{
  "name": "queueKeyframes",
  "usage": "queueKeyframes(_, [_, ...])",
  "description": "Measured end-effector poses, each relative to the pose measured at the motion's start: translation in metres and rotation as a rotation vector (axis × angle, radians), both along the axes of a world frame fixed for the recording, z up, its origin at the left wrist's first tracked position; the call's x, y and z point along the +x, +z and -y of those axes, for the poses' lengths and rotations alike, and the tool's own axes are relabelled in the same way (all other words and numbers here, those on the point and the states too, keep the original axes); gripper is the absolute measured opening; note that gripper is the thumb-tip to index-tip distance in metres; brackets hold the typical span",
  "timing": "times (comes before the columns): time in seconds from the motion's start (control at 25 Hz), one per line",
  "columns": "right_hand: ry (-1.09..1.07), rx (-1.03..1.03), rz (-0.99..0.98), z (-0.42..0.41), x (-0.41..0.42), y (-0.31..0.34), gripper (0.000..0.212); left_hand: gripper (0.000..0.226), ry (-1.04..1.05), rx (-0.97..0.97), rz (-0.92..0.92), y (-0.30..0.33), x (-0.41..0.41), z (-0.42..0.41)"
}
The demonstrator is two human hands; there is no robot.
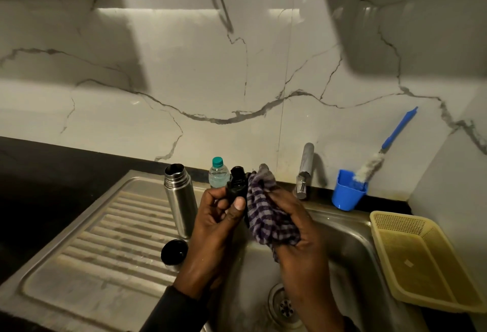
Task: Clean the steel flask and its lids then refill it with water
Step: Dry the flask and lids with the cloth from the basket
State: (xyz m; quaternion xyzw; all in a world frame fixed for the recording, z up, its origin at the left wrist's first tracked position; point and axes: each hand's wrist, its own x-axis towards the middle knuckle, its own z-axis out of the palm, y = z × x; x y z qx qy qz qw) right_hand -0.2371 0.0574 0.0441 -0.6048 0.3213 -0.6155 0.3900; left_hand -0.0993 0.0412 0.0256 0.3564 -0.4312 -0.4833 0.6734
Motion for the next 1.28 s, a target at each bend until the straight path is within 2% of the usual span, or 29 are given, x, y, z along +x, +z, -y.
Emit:
queueKeyframes(0.12, [-0.020, 0.108, -0.063, 0.013, -0.011, 0.003, 0.049, 0.054, -0.041, -0.016, 0.016, 0.001, 0.002, -0.002])
queueKeyframes(0.24, [-0.010, 0.154, -0.031, 0.016, -0.013, 0.005, 0.037, 0.052, -0.081, -0.023, 0.154, 0.003, 0.003, -0.001])
queueKeyframes(0.32, [-0.080, 0.110, -0.061, 0.011, -0.010, 0.003, 0.044, 0.051, -0.095, 0.006, 0.250, 0.002, -0.001, -0.002])
queueKeyframes(0.48, [-0.231, -0.153, -0.225, 0.007, -0.007, -0.002, 0.054, 0.053, -0.098, 0.034, 0.211, 0.012, -0.014, -0.006])
queueKeyframes(0.56, [-0.252, -0.174, -0.260, 0.010, -0.009, 0.001, 0.054, 0.054, -0.098, 0.001, 0.302, 0.018, -0.014, -0.006])
queueKeyframes(0.68, [-0.110, 0.020, -0.200, 0.022, -0.018, 0.018, 0.053, 0.062, -0.145, -0.002, 0.368, 0.019, -0.005, -0.003])
queueKeyframes(0.76, [-0.010, -0.022, -0.185, 0.031, -0.027, 0.030, 0.046, 0.074, -0.141, 0.003, 0.332, 0.017, 0.001, -0.001])
queueKeyframes(0.8, [0.016, -0.097, -0.232, 0.033, -0.032, 0.034, 0.044, 0.075, -0.135, -0.003, 0.323, 0.019, 0.002, -0.001])
queueKeyframes(0.88, [0.098, -0.199, -0.413, 0.037, -0.040, 0.040, 0.045, 0.062, -0.135, -0.026, 0.349, 0.020, 0.002, -0.002])
queueKeyframes(1.0, [0.127, -0.223, -0.662, 0.042, -0.048, 0.053, 0.048, 0.055, -0.149, -0.008, 0.353, 0.019, 0.003, -0.003])
queueKeyframes(1.2, [0.197, -0.201, -0.748, 0.050, -0.057, 0.076, 0.034, 0.058, -0.147, -0.049, 0.481, 0.017, 0.002, -0.003])
queueKeyframes(1.28, [0.183, -0.220, -0.853, 0.052, -0.067, 0.073, 0.026, 0.062, -0.099, -0.027, 0.403, 0.019, 0.005, -0.002])
